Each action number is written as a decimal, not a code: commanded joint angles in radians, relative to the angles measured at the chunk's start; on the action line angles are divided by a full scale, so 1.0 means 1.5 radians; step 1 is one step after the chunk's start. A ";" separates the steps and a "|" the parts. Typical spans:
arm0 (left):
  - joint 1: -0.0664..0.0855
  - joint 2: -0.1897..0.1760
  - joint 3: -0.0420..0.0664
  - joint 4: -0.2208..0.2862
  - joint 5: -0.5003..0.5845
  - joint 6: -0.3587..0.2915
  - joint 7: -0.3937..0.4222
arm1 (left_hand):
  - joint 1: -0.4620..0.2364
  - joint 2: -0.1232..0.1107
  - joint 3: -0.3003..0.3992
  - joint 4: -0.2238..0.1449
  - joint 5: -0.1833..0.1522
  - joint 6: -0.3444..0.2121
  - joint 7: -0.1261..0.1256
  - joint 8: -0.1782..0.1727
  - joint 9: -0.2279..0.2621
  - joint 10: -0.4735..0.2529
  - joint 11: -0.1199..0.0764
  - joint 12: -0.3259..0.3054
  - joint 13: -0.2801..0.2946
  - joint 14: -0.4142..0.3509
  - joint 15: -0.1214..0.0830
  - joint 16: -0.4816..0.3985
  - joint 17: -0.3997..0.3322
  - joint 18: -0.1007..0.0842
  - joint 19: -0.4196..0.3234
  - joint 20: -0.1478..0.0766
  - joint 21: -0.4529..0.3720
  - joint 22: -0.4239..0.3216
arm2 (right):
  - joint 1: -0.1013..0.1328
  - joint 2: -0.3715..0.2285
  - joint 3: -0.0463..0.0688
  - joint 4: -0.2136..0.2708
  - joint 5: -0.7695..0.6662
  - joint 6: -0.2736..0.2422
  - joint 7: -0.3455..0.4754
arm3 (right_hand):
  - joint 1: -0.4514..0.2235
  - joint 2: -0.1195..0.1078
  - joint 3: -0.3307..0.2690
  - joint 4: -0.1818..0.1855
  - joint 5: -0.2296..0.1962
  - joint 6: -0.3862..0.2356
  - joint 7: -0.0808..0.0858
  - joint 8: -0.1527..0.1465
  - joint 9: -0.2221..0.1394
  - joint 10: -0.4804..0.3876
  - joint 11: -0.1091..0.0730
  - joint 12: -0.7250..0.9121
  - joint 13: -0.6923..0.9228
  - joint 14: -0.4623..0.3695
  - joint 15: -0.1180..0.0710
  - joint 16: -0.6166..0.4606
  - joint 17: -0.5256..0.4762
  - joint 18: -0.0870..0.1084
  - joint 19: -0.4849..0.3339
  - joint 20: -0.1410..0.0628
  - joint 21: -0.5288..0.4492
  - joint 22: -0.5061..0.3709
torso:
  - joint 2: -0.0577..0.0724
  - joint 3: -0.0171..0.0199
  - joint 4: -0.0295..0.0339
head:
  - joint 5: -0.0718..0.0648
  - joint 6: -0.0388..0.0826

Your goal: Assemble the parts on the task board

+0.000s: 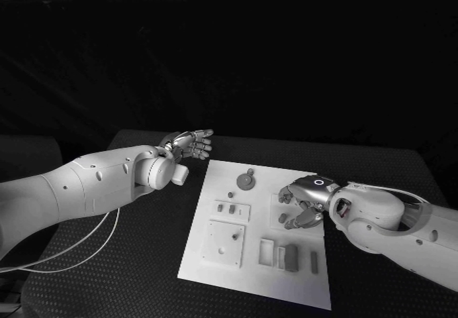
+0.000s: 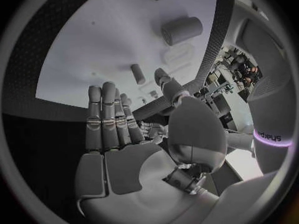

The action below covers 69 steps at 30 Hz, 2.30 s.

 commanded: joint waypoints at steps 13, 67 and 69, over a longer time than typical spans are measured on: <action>0.001 0.001 0.001 -0.004 0.003 0.016 0.005 | -0.005 0.003 0.003 -0.001 0.001 -0.004 0.003 0.004 -0.001 0.001 -0.003 0.002 -0.001 0.000 0.000 -0.004 0.002 0.009 -0.001 0.001 -0.002 0.001 | -0.020 0.023 -0.006 -0.019 -0.032 -0.023 0.011 | 0.109 0.014 0.069 0.051 -0.001 0.061 0.020 0.043 0.015 0.075 -0.018 0.036 0.003 0.013 -0.015 0.036 -0.018 0.019 0.026 -0.006 0.007 0.009 | 0.001 -0.0013 0.0023 | 0.001 -0.009; 0.001 0.003 0.001 -0.007 0.003 0.016 0.005 | -0.010 0.005 0.003 0.001 0.000 -0.005 0.004 0.005 -0.003 -0.001 -0.003 0.002 -0.002 -0.001 0.000 -0.007 0.005 0.008 -0.001 0.002 -0.004 0.003 | -0.003 0.030 0.041 0.034 0.016 -0.094 0.046 | 0.174 0.064 0.177 0.053 -0.001 0.194 -0.016 0.086 0.022 0.187 -0.068 0.125 0.030 0.058 -0.061 0.078 -0.060 0.019 0.084 -0.030 0.025 0.015 | 0.000 -0.0018 0.0016 | 0.022 -0.014; 0.001 0.003 0.001 -0.007 0.003 0.017 0.005 | -0.011 0.005 0.003 0.001 0.000 -0.005 0.003 0.005 -0.003 -0.001 -0.003 0.002 -0.002 -0.001 0.000 -0.007 0.005 0.008 -0.001 0.002 -0.004 0.003 | -0.003 0.039 0.041 0.035 0.027 -0.115 0.057 | 0.174 0.065 0.178 0.052 -0.001 0.194 -0.016 0.085 0.022 0.186 -0.068 0.126 0.030 0.059 -0.061 0.078 -0.061 0.019 0.086 -0.031 0.025 0.014 | 0.000 -0.0026 0.0020 | 0.025 -0.015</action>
